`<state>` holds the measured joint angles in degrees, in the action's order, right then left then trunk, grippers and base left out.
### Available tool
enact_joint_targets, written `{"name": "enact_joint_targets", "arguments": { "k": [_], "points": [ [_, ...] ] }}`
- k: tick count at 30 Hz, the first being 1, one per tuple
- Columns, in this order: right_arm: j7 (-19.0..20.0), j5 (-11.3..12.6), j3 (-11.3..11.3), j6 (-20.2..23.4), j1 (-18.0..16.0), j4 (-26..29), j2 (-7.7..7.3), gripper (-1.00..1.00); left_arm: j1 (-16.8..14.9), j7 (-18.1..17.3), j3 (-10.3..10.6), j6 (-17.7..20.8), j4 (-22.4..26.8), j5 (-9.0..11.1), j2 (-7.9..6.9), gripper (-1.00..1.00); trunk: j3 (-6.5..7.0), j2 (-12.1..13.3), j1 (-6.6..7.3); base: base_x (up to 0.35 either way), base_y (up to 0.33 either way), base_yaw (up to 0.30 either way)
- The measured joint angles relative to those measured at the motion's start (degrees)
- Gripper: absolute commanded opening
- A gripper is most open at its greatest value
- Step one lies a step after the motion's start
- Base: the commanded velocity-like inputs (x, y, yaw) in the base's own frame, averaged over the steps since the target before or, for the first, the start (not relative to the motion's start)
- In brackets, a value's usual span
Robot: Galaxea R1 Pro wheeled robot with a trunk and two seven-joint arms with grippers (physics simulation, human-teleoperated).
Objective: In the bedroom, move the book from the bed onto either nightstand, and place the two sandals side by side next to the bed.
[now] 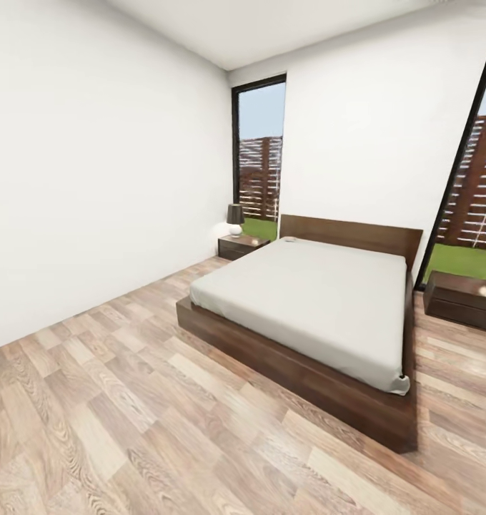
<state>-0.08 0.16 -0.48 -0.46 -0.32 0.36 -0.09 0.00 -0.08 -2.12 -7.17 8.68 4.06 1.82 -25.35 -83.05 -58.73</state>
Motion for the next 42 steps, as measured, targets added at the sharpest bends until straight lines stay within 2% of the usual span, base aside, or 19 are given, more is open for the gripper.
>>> {"name": "enact_joint_targets", "arguments": {
  "k": [6,21,28,42],
  "points": [
    [0.0,0.0,0.0,0.0,0.0,0.0,0.00,1.00,0.0,0.0,0.0,0.0,0.0,0.0,0.00,1.00,0.00,0.0,0.02,0.113,0.000,-0.299],
    [0.0,0.0,0.0,0.0,0.0,0.0,0.00,1.00,0.0,0.0,0.0,0.0,0.0,0.0,0.00,1.00,0.00,0.0,0.02,0.278,0.000,-0.291],
    [0.0,0.0,0.0,0.0,0.0,0.0,0.00,1.00,0.0,0.0,0.0,0.0,0.0,0.0,0.00,1.00,0.00,0.0,0.02,0.172,0.000,-0.071],
    [0.0,0.0,0.0,0.1,0.0,0.0,0.00,1.00,0.0,0.0,0.0,0.0,0.0,0.0,0.00,1.00,0.00,0.0,0.04,0.319,0.000,-0.002]
  ]
}}
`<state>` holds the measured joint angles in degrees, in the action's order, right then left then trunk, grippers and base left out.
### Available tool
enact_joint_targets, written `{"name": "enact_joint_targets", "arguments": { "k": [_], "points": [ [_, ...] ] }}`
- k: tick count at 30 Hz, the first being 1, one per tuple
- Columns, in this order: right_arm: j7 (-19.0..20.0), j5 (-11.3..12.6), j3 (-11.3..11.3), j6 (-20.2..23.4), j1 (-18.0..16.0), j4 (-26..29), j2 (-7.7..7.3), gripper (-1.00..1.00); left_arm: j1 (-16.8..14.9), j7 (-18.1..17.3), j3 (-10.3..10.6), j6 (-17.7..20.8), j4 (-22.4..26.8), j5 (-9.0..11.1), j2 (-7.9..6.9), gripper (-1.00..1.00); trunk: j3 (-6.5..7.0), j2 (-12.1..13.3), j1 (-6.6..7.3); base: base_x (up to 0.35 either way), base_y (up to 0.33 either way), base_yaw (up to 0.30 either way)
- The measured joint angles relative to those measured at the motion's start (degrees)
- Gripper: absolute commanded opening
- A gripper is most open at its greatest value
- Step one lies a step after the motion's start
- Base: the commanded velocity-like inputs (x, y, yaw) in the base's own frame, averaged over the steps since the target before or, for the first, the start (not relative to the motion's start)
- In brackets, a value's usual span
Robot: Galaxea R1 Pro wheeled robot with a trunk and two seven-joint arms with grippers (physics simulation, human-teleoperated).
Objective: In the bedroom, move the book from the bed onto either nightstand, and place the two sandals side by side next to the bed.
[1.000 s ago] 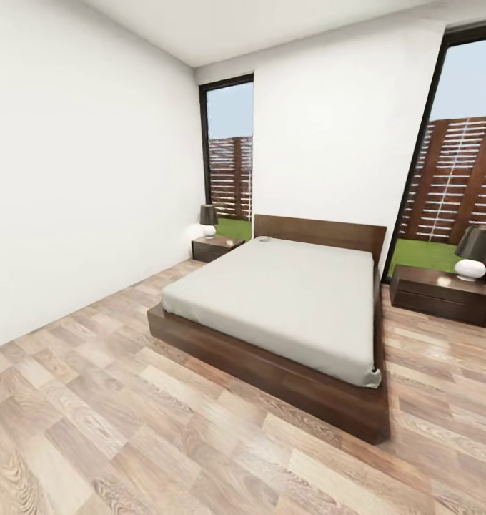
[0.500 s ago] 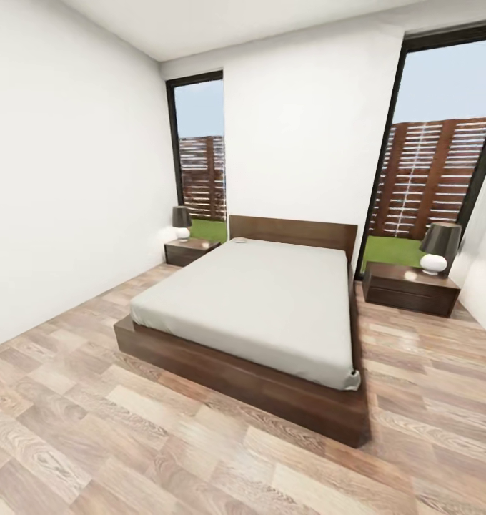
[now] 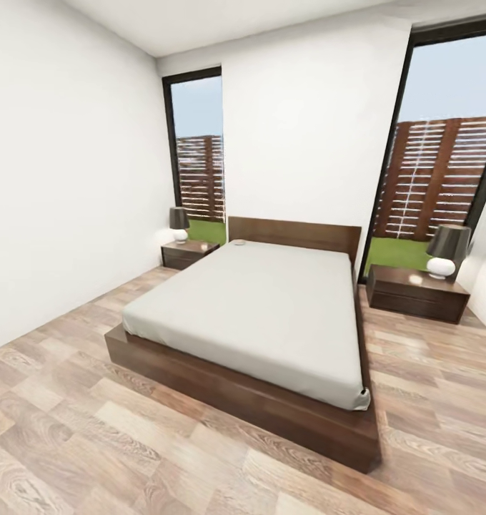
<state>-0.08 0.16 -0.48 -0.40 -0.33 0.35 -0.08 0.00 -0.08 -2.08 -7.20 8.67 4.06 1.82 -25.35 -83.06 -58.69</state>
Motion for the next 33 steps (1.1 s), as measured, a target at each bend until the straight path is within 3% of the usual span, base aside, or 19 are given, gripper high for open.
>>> {"name": "enact_joint_targets", "arguments": {
  "k": [21,33],
  "points": [
    [0.0,0.0,0.0,-0.1,0.0,0.0,0.00,1.00,0.0,0.0,0.0,0.0,0.0,0.0,0.00,1.00,0.00,0.0,0.00,0.328,0.000,-0.037],
    [0.0,0.0,0.0,-0.1,0.0,0.0,0.00,1.00,0.0,0.0,0.0,0.0,0.0,0.0,0.00,1.00,0.00,0.0,-0.04,0.060,0.000,-0.196]
  ]
}}
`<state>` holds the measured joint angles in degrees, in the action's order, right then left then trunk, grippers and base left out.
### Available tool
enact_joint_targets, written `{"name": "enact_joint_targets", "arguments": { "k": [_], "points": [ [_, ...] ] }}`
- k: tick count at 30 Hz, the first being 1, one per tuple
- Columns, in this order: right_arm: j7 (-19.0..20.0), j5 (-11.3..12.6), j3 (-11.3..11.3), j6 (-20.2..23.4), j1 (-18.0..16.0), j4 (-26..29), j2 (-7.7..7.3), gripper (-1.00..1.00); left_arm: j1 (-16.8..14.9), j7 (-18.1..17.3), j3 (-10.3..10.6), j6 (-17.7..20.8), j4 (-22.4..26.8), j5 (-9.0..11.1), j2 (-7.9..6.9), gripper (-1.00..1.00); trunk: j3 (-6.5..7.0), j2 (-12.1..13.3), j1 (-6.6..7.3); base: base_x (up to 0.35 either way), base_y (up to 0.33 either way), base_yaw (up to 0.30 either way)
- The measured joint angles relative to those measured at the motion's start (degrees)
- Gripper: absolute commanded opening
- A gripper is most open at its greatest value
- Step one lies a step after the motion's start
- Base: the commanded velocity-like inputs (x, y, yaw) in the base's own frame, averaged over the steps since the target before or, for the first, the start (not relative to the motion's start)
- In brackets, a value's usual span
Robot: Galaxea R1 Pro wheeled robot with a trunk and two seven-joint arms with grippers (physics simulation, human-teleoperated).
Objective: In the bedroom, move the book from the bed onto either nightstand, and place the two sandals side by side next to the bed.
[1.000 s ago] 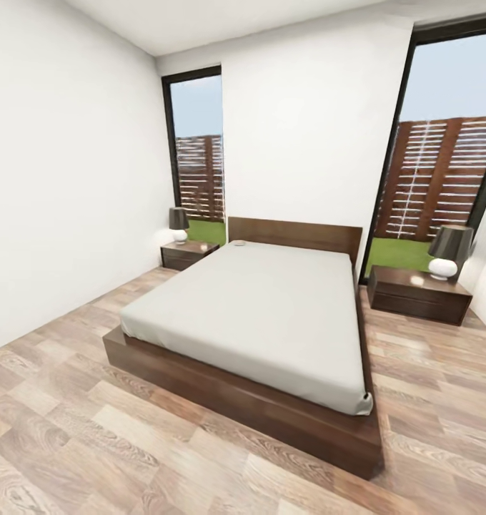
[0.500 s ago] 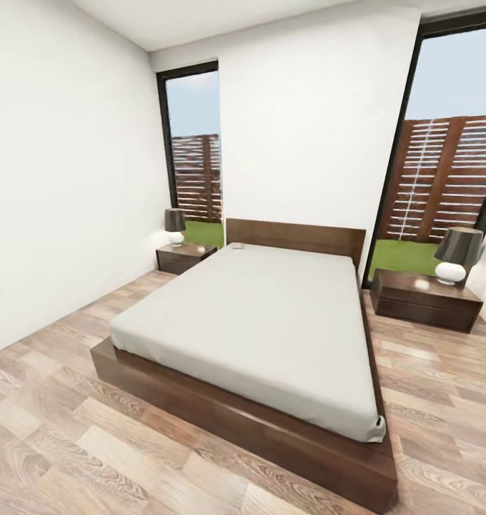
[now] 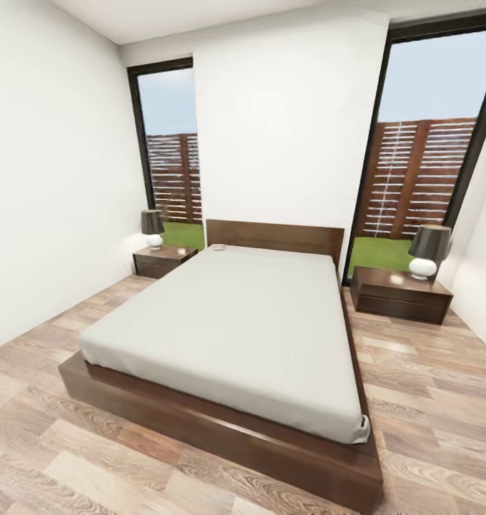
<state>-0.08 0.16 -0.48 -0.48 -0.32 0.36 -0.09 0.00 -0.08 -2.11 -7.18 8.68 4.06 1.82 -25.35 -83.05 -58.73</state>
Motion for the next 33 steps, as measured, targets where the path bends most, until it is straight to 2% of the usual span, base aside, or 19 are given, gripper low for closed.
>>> {"name": "enact_joint_targets", "arguments": {
  "k": [18,25,33],
  "points": [
    [0.0,0.0,0.0,0.0,0.0,0.0,0.00,1.00,0.0,0.0,0.0,0.0,0.0,0.0,0.00,1.00,0.00,0.0,0.00,0.001,0.000,-0.199],
    [0.0,0.0,0.0,0.0,0.0,0.0,0.00,1.00,0.0,0.0,0.0,0.0,0.0,0.0,-0.07,1.00,0.00,0.0,0.00,0.003,0.000,-0.058],
    [0.0,0.0,0.0,0.0,0.0,0.0,0.00,1.00,0.0,0.0,0.0,0.0,0.0,0.0,-0.09,1.00,0.00,0.0,0.03,0.266,0.000,-0.003]
  ]
}}
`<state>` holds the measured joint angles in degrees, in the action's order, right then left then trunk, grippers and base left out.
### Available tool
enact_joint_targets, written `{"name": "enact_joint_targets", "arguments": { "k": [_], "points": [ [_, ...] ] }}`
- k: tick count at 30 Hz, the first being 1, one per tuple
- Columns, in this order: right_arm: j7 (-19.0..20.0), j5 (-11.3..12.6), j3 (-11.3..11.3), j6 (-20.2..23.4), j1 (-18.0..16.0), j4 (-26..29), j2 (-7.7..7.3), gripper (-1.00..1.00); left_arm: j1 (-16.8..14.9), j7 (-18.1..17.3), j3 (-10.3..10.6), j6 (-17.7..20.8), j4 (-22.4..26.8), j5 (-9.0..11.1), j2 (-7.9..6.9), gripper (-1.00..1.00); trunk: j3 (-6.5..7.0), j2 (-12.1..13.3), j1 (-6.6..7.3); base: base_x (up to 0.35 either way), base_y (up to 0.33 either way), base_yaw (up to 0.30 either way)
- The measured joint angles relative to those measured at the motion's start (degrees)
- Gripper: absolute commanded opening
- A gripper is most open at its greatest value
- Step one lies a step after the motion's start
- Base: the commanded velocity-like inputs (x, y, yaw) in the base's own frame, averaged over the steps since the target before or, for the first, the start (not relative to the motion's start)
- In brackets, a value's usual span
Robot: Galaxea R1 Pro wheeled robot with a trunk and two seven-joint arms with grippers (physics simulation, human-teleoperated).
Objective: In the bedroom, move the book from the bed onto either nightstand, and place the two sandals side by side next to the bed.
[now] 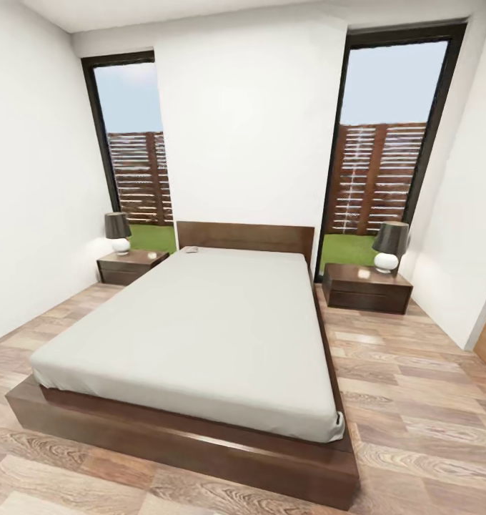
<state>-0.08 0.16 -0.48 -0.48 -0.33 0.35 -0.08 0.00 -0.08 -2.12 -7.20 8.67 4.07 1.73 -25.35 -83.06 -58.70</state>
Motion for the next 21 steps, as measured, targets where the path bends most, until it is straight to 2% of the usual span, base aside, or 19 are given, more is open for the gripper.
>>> {"name": "enact_joint_targets", "arguments": {
  "k": [13,21],
  "points": [
    [0.0,0.0,0.0,0.0,0.0,0.0,0.00,1.00,0.0,0.0,0.0,0.0,0.0,0.0,0.08,1.00,0.00,0.0,0.00,0.326,0.000,-0.015],
    [0.0,0.0,0.0,0.0,0.0,0.0,0.00,1.00,0.0,0.0,0.0,0.0,0.0,0.0,0.09,1.00,0.00,0.0,-0.01,0.279,0.000,-0.216]
  ]
}}
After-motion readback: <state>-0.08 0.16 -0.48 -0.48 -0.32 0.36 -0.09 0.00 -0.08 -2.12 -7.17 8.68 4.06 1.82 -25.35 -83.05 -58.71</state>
